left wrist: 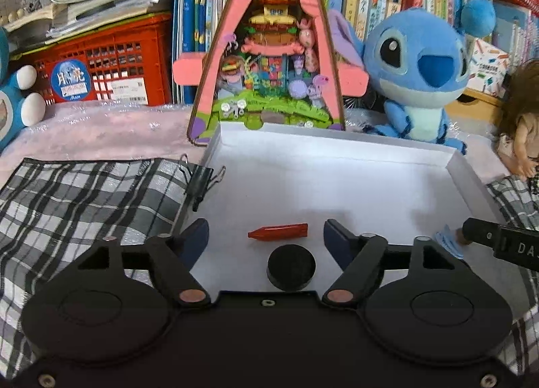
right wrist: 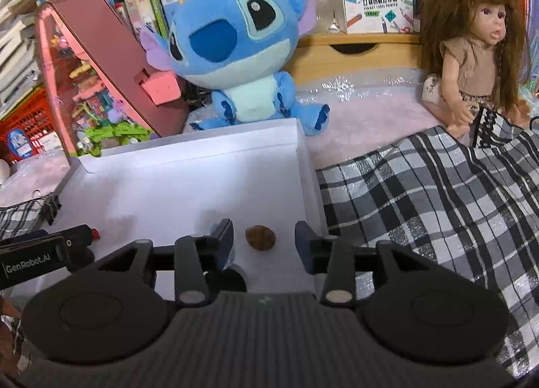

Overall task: Organize rigid objects
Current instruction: 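Open both tools to drop the carrot and nut into the tray, then move the left tool to the black binder clip while the right tool approaches the clear cup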

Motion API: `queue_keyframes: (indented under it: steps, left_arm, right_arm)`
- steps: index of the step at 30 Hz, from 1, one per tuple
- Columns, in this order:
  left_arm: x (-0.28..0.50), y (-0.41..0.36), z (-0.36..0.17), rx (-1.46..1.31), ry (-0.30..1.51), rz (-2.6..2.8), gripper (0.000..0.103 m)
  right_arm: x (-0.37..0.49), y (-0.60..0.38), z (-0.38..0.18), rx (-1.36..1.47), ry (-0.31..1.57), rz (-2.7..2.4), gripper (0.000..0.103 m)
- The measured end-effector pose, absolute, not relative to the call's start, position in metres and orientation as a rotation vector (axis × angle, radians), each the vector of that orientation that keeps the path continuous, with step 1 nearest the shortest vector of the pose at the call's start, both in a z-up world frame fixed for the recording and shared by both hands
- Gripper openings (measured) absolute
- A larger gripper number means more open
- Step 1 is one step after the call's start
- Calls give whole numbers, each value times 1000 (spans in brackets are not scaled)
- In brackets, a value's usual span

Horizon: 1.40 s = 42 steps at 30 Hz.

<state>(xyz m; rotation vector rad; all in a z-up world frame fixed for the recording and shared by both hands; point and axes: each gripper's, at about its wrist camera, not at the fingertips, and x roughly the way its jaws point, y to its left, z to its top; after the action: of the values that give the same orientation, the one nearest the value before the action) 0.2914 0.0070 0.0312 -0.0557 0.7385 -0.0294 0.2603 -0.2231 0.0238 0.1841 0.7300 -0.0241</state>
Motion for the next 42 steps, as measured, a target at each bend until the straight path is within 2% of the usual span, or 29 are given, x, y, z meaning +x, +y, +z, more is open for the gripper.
queue_keyframes:
  steps: [3, 8, 10, 15, 42]
  left_arm:
    - [280, 10, 40, -48, 711, -50, 80]
    - [259, 14, 52, -36, 676, -65, 83]
    - [249, 15, 53, -46, 665, -66, 84]
    - [225, 15, 52, -56, 662, -96, 84]
    - [84, -7, 30, 26, 575, -232, 86]
  right_arm:
    - [252, -225, 30, 177, 703, -26, 66]
    - [234, -227, 40, 171, 666, 0, 73]
    - [226, -226, 43, 155, 646, 9, 78]
    - [201, -224, 50, 122, 596, 52, 84]
    - [83, -226, 36, 18, 466, 156, 97]
